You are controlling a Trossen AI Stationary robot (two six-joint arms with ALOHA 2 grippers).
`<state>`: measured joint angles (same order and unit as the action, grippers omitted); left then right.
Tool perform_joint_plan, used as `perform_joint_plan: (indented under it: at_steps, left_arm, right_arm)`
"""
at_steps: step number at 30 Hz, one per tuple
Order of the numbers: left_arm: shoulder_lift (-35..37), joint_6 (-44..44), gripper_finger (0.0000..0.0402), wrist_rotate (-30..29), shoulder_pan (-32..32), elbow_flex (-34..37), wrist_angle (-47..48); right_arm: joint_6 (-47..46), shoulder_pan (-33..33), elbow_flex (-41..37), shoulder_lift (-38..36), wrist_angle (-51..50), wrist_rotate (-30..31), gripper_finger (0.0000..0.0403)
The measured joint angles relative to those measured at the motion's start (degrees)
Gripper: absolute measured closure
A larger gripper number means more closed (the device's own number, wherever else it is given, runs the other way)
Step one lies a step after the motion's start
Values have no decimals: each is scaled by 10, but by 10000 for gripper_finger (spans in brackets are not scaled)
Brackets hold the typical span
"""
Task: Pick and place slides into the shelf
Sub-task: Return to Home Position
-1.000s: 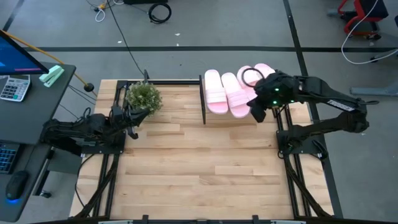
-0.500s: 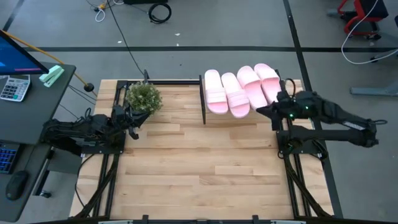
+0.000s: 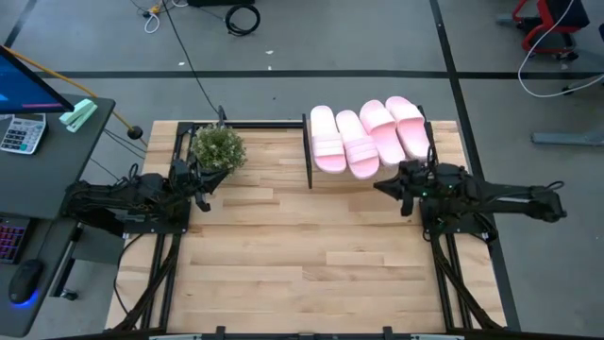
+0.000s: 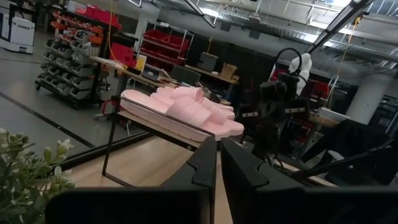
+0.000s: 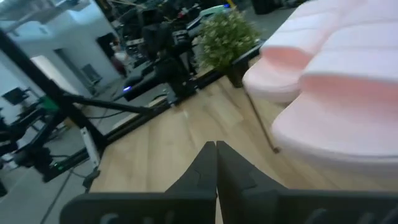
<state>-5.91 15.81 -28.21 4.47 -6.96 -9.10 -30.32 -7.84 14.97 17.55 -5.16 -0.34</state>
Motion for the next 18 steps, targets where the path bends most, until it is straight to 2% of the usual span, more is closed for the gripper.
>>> perform_joint_plan:
  at_steps: [5, 12, 18]
  left_arm:
    - [0, 0, 367, 0, 0, 0, 0]
    - [0, -1, 369, 0, 0, 0, 0]
    - [0, -1, 379, 0, 0, 0, 0]
  right_arm:
    - [6, 31, -41, -1, 65, 0, 403]
    - [42, 70, -69, -14, 74, -1, 403]
    - [50, 74, -109, -52, 101, 3, 403]
